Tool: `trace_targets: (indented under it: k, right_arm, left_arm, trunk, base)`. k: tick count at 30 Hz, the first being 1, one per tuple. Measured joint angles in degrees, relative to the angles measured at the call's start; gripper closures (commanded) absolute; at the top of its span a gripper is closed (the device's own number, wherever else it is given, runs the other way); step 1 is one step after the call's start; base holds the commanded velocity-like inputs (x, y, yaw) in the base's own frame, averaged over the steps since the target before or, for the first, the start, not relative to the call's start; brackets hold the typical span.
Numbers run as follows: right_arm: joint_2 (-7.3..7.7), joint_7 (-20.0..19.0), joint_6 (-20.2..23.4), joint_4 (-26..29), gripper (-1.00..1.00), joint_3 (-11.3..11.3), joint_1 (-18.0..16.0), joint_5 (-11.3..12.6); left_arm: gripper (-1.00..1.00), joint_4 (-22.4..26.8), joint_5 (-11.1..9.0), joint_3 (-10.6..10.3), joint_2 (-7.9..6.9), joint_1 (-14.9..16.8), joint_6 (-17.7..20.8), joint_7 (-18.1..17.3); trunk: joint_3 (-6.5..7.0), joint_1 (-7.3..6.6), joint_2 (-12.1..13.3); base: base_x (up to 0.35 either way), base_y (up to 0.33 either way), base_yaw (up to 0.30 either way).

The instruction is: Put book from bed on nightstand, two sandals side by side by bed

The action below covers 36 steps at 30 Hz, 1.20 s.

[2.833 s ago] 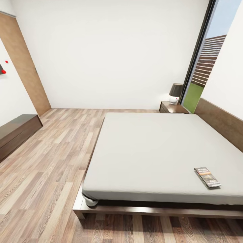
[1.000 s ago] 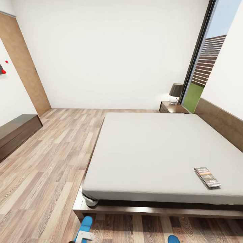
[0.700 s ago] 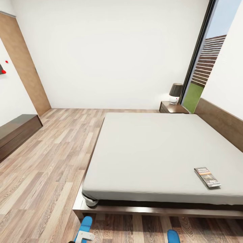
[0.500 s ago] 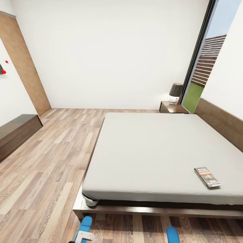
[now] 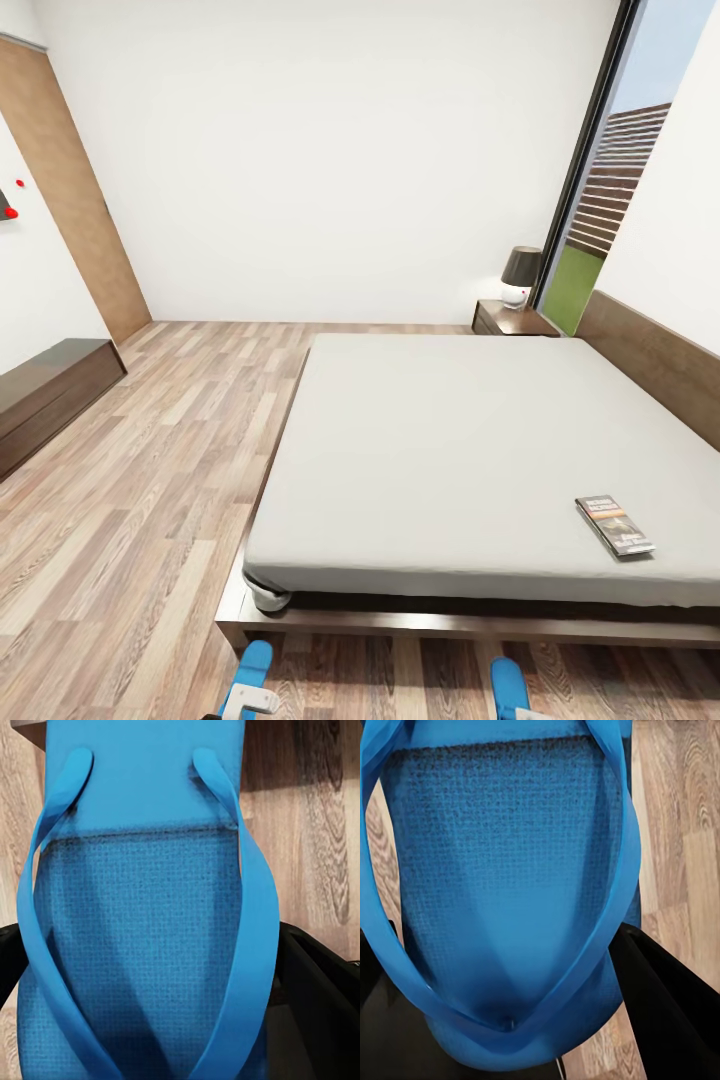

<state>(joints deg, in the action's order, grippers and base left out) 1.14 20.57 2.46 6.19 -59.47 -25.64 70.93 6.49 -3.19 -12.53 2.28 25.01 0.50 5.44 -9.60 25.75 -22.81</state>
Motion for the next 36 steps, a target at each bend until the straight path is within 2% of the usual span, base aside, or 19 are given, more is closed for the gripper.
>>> trace_targets:
  k: [10, 32, 36]
  right_arm:
    - [-0.14, 0.00, -0.04, 0.00, 1.00, 0.02, -0.16, 0.00]
    - [-0.14, -0.05, -0.44, 0.01, 1.00, 0.01, -0.18, -0.05]
    - [-0.15, -0.07, -0.46, 0.00, 1.00, 0.02, -0.18, -0.05]
  left_arm:
    - [1.00, 0.07, -0.06, -0.08, -0.02, 0.00, -0.02, -0.05]
    - [1.00, 0.06, 0.00, 0.11, -0.08, -0.01, 0.59, -2.66]
    - [1.00, 0.03, 0.01, 0.10, -0.08, 0.01, 0.71, -2.86]
  trunk:
    - [0.00, 0.00, 0.00]
    - [-3.97, 4.84, -8.84]
    - [-3.97, 4.84, -8.86]
  base:
    - [0.000, 0.000, 0.000]
    - [0.000, 0.000, 0.000]
    - [0.000, 0.000, 0.000]
